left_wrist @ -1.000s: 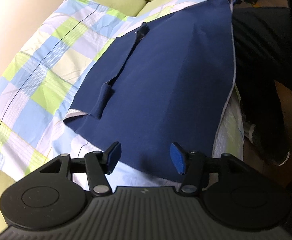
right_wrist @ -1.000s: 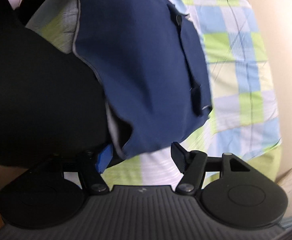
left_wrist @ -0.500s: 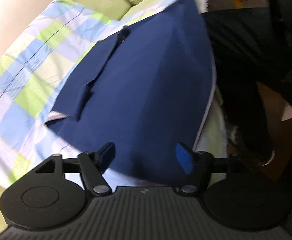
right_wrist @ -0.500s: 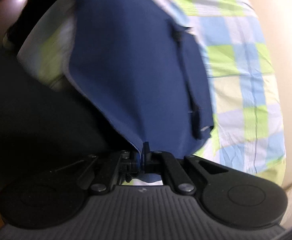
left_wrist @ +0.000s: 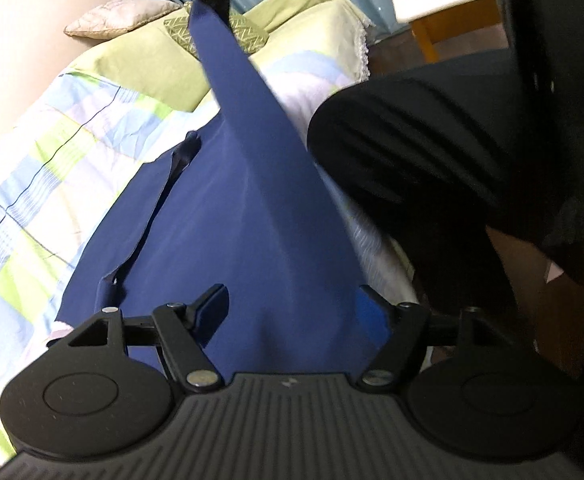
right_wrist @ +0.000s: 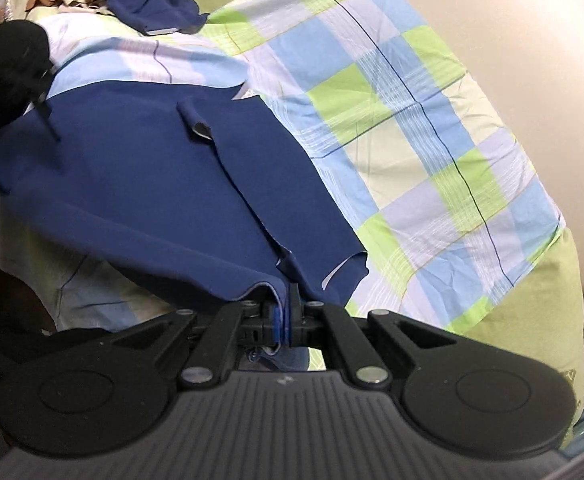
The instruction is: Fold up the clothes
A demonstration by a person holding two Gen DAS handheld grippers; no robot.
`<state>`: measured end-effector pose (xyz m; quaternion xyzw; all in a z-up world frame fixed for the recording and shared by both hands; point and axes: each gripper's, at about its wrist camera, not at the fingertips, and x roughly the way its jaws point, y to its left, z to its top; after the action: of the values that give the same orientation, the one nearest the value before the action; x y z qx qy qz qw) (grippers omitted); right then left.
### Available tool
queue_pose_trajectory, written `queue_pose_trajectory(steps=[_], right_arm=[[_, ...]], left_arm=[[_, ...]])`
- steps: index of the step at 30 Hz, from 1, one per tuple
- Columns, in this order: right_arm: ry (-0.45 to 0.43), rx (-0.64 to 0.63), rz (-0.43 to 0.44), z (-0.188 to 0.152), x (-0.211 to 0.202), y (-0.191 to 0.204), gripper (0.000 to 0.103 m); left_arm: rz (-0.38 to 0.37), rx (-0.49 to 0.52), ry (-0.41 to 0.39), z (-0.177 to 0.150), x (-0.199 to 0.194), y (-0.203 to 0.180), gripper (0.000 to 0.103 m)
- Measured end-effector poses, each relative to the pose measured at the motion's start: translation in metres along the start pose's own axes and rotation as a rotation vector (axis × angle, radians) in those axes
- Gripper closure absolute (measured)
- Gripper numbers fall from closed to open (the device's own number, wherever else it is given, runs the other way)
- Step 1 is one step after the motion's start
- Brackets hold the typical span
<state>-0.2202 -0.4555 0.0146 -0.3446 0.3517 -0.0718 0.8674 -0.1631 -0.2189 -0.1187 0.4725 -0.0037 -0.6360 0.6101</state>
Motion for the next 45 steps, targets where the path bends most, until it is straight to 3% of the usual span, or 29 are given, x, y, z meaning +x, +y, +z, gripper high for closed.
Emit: queue_pose_trajectory(steps=[5, 11, 15, 16, 18, 19, 22, 28, 33, 37, 40, 45], right_arm=[[0.0, 0.013, -0.008, 0.002, 0.014, 0.001, 0.103], [-0.008, 0.115, -0.004, 0.006, 0.021, -0.014, 0.103], [-0.01, 0.139, -0.011, 0.006, 0.018, -0.023, 0.103], [-0.009, 0.143, -0.014, 0.004, 0.018, -0.024, 0.103], [-0.005, 0.153, -0.02, 0.001, 0.017, -0.025, 0.103], [-0.003, 0.159, -0.022, -0.001, 0.016, -0.026, 0.103], [0.005, 0.164, -0.021, -0.012, 0.016, -0.02, 0.103], [0.059, 0.054, -0.047, -0.035, 0.016, 0.002, 0.103], [0.038, 0.073, -0.066, -0.027, 0.022, -0.023, 0.103], [0.018, 0.078, -0.057, -0.005, 0.058, -0.057, 0.103], [0.02, 0.097, -0.021, 0.004, 0.102, -0.09, 0.103], [0.05, 0.192, 0.085, 0.002, 0.194, -0.132, 0.103]], left_arm=[[0.0, -0.094, 0.005, -0.005, -0.016, 0.014, 0.031], [-0.01, -0.04, 0.084, -0.005, -0.003, -0.002, 0.03], [0.08, 0.022, 0.191, -0.004, 0.015, -0.01, 0.031], [0.101, 0.043, 0.208, -0.005, 0.016, -0.01, 0.036], [0.142, 0.083, 0.247, -0.007, 0.014, -0.007, 0.063], [0.157, 0.086, 0.279, -0.009, 0.012, -0.002, 0.099], [0.173, 0.09, 0.3, -0.011, -0.002, 0.011, 0.099], [0.106, 0.073, 0.254, -0.001, -0.025, 0.048, 0.099], [0.097, 0.001, 0.227, 0.013, -0.017, 0.131, 0.099], [0.056, -0.067, 0.231, 0.016, 0.01, 0.207, 0.099], [-0.011, -0.138, 0.262, 0.002, 0.06, 0.269, 0.098], [-0.105, -0.275, 0.29, -0.032, 0.123, 0.313, 0.089]])
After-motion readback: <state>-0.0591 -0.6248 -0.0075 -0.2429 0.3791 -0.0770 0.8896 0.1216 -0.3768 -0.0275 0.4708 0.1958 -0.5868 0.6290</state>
